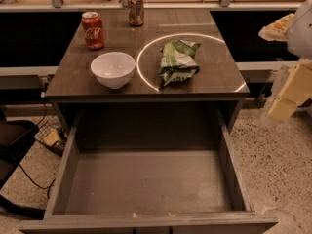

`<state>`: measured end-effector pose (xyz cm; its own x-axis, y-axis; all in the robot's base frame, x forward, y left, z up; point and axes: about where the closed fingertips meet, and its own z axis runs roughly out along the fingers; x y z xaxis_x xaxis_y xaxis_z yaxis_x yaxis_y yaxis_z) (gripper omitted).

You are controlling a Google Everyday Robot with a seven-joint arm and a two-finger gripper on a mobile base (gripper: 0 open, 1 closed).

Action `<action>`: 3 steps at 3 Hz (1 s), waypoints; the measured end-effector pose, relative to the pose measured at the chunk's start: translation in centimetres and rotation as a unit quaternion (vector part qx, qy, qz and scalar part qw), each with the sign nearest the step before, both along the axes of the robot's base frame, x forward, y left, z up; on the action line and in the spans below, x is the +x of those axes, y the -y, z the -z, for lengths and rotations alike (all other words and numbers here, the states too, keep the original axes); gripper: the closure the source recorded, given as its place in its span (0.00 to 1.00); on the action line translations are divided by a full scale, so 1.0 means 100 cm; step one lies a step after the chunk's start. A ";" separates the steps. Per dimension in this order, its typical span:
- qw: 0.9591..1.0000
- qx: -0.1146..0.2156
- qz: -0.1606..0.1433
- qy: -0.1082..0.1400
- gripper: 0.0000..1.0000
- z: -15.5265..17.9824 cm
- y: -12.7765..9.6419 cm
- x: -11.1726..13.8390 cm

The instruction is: Move white bowl near orange can

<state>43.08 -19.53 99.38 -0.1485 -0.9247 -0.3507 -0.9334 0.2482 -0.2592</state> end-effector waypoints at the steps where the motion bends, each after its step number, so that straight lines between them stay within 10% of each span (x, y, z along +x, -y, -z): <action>1: 1.000 0.000 0.000 0.000 0.00 0.000 0.000 0.000; 3: 0.996 -0.001 -0.078 0.051 0.00 -0.009 -0.061 0.019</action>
Offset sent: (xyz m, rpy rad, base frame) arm 0.0175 0.0638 0.0012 0.0188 -0.0863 0.1543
